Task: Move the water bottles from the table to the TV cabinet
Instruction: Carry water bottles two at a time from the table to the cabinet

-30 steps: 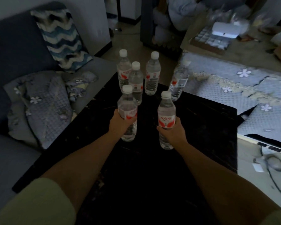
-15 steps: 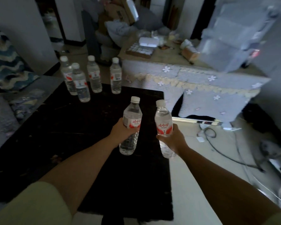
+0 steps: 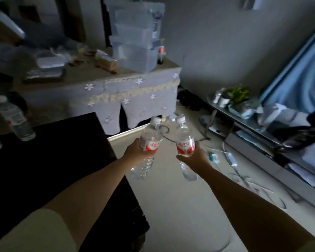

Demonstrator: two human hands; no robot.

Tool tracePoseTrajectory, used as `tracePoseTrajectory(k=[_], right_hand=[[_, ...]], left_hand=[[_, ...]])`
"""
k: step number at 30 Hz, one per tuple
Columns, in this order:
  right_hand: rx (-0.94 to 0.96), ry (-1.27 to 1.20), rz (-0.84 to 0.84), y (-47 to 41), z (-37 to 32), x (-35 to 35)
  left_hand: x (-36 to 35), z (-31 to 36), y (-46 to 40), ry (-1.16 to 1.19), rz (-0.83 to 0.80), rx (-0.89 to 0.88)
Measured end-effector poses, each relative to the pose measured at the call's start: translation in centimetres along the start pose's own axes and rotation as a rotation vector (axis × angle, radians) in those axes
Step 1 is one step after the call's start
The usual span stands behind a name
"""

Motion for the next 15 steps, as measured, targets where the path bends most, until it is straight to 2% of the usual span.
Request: tracePoseTrajectory(k=[8,15], right_hand=[[-0.251,0.036,0.363,7.8,5.0,9.5],[-0.465,0.049,0.609,18.2,7.8,15.3]], left_hand=[[-10.3,8.9,0.7,-0.211,-0.3,-0.225],[-21.9,12.7,6.3,-0.333,-0.614,-0.385]])
Point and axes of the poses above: each hand's wrist, its own y-axis away from the middle knuckle, its own x-axis out of the back of the hand, z = x × y, the point moved 5 cm from there along -y, towards the middle knuckle, and after that the axes turned 13 degrees about x, right-handed, at the moved point
